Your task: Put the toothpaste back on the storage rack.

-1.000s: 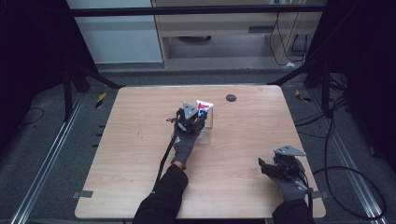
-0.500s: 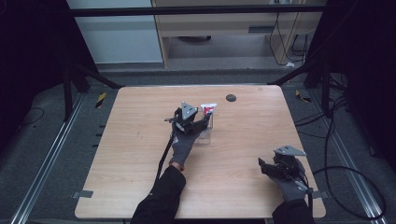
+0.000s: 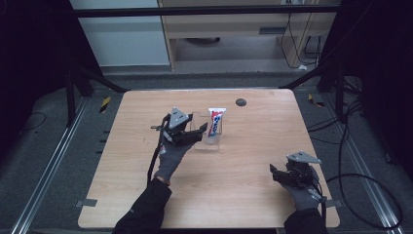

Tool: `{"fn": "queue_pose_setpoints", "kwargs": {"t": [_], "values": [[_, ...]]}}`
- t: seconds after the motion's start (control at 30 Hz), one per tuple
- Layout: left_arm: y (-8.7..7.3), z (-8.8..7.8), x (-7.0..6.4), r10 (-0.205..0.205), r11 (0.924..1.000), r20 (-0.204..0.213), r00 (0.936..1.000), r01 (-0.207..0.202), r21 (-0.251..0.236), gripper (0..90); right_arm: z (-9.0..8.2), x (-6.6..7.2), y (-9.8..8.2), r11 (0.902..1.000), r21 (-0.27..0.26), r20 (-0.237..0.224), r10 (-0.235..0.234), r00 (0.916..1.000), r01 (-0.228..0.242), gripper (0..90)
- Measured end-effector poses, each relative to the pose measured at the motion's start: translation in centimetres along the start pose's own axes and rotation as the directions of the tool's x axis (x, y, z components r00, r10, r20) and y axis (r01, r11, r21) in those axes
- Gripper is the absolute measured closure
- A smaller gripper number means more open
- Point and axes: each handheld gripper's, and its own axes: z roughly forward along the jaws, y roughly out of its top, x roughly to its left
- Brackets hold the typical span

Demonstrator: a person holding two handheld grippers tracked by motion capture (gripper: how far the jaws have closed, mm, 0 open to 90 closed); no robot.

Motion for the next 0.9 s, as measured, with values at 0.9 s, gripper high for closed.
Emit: {"fn": "queue_pose_setpoints", "kwargs": {"t": [0.9], "values": [[-10.9,-10.7,5.2,-0.03,0.9881,-0.171,0.9849,0.055,0.144,24.5,-0.5,0.3,-0.3,0.9997,-0.023,-0.001,-0.01,0.9999,0.01,24.4]]}}
